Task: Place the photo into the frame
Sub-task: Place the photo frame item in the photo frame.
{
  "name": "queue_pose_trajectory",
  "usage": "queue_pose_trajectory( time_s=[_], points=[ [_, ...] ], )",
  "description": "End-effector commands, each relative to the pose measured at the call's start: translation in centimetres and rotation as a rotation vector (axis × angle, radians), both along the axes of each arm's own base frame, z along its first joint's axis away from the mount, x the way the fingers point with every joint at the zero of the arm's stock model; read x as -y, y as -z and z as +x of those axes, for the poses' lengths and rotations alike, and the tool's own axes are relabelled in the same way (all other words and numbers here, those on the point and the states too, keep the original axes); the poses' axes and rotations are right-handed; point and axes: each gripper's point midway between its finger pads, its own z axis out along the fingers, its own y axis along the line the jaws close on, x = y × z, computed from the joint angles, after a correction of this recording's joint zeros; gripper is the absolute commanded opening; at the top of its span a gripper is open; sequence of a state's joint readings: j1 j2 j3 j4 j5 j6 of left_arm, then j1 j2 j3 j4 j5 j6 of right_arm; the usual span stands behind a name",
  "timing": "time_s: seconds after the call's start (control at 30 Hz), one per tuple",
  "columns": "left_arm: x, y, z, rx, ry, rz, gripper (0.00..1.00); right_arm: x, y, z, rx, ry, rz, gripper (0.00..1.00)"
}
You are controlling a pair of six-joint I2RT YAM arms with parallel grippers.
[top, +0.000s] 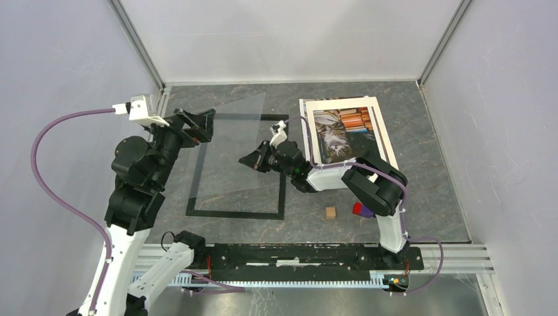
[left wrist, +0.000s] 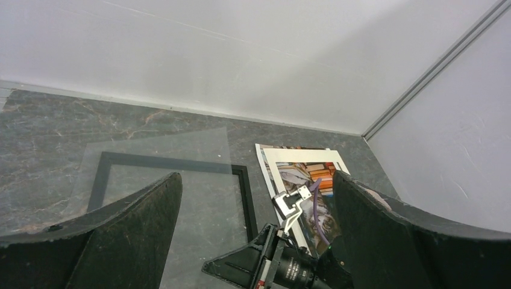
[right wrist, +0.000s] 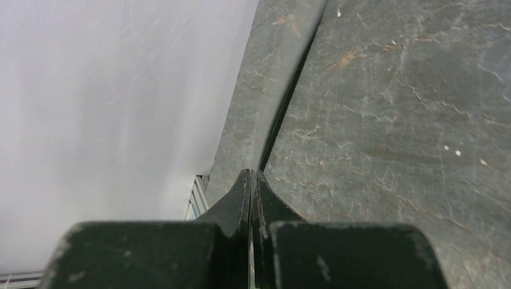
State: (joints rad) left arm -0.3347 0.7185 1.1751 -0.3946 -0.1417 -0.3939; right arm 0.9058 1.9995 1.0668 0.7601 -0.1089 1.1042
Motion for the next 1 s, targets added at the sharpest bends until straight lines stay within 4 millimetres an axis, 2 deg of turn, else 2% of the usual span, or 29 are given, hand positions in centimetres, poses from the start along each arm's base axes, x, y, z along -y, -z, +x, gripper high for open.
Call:
queue_pose_trajectory(
  time_s=[0.0,0.13,0.53,0.97],
  points=[
    [0.4,-0.8,0.4,0.029,0.02,-0.007,1.0,1.1,-1.6,-0.5,0.027,0.043,0.073,0.0],
    [0.9,-0.5,0.7,0.018,0.037,-0.011,1.0,1.9,-0.4,-0.9,-0.003,0.074,0.057,0.0],
    [1.3,0.0,1.1,0.005,0.048,-0.014,1.0,3.9,1.2,-2.1,-0.055,0.185,-0.025,0.0],
    [1.3,0.0,1.2,0.002,0.049,-0.01,1.0,3.5,1.8,-2.6,-0.079,0.155,-0.052,0.0]
  ],
)
